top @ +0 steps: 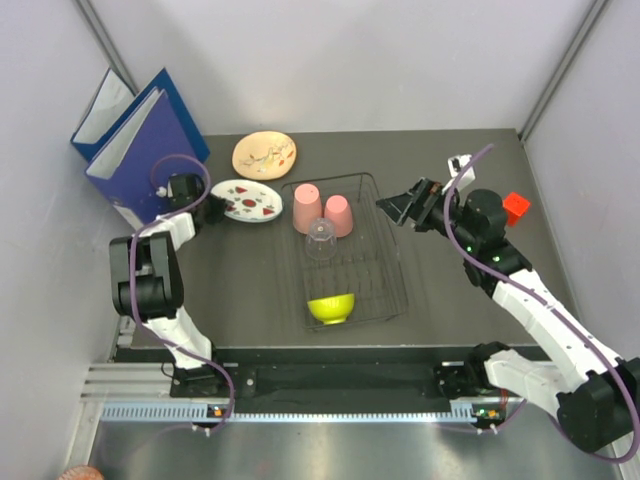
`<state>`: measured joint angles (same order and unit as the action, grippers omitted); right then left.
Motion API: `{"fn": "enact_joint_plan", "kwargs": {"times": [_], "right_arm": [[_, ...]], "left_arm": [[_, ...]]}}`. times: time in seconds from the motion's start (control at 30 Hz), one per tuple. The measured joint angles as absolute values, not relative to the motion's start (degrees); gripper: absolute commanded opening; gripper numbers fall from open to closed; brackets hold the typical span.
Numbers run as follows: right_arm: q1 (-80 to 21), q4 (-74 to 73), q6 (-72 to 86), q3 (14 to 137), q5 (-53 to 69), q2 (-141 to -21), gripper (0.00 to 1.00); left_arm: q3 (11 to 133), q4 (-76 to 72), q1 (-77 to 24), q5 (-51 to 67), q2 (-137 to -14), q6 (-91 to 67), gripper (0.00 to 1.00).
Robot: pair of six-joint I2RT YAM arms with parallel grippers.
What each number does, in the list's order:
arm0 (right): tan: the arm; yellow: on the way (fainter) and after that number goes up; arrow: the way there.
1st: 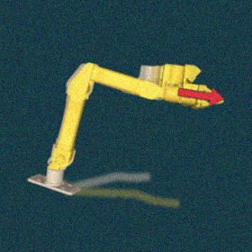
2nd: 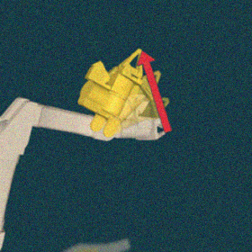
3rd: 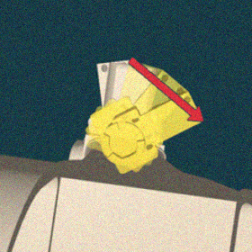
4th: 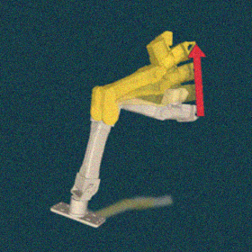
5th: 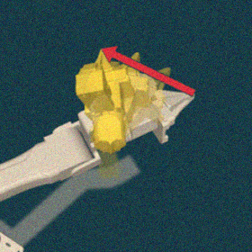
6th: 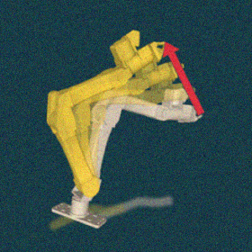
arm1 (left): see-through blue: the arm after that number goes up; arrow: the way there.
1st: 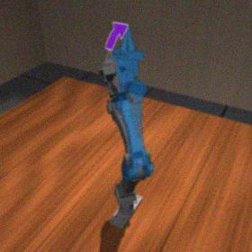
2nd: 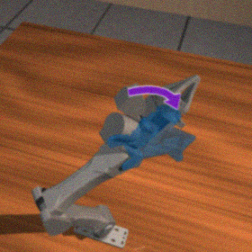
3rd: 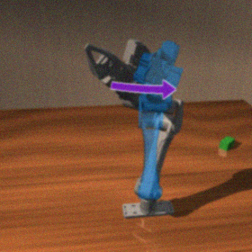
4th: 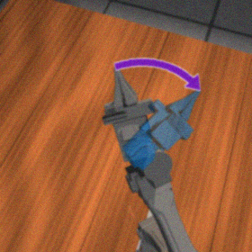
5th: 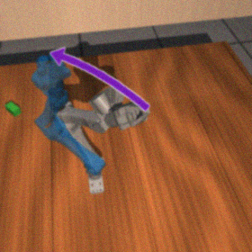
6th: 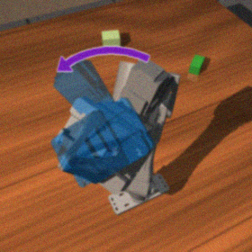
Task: Unload the mixed dishes from the dish rack
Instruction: Place the plate at the center of the board.
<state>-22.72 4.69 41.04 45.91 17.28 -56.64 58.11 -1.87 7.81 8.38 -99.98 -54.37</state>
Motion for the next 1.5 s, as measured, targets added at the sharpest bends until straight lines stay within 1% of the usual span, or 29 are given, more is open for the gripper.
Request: {"fn": "enact_joint_plan", "kwargs": {"times": [0.1, 0.27, 0.47, 0.7, 0.9, 1.07, 1.1, 1.13, 1.37, 1.5], "right_arm": [[-22.72, 4.56, 41.06, 45.21, 17.30, -56.64, 1.00], [-22.72, 4.60, 41.10, 44.12, 17.30, -56.64, 1.00], [-22.72, 4.69, 41.12, 42.96, 17.30, -56.58, 1.00], [-22.72, 5.80, 41.39, 41.54, 17.52, -56.14, 1.00], [-22.72, 8.14, 42.26, 38.98, 18.09, -56.07, 1.00], [-22.72, 9.45, 42.65, 38.24, 18.37, -56.03, 1.00], [-22.72, 9.65, 42.74, 38.15, 18.50, -56.01, 1.00], [-22.72, 10.33, 42.92, 37.91, 18.61, -55.99, 1.00], [-22.72, 12.56, 43.75, 35.94, 19.66, -55.92, 1.00], [-22.72, 12.67, 44.10, 35.51, 20.10, -55.81, 1.00]], "left_arm": [[58.63, -1.13, 8.23, 9.63, -100.86, -54.30, 0.32], [58.72, 0.95, 8.34, 9.89, -102.17, -54.26, 0.35], [59.16, 4.08, 8.25, 9.98, -102.65, -53.84, 0.45], [59.29, 5.87, 8.21, 11.99, -103.79, -53.84, 0.48], [59.35, 8.10, 8.21, 12.32, -104.01, -53.43, 0.54], [59.27, 9.82, 8.19, 12.38, -103.50, -52.49, 0.55], [59.07, 10.00, 8.19, 12.38, -103.33, -52.36, 0.59], [58.72, 10.13, 8.19, 12.38, -102.98, -52.23, 0.60], [56.34, 14.85, 8.14, 12.14, -99.98, -51.05, 0.61], [58.11, 17.39, 8.14, 12.82, -101.03, -50.76, 0.61]]}}
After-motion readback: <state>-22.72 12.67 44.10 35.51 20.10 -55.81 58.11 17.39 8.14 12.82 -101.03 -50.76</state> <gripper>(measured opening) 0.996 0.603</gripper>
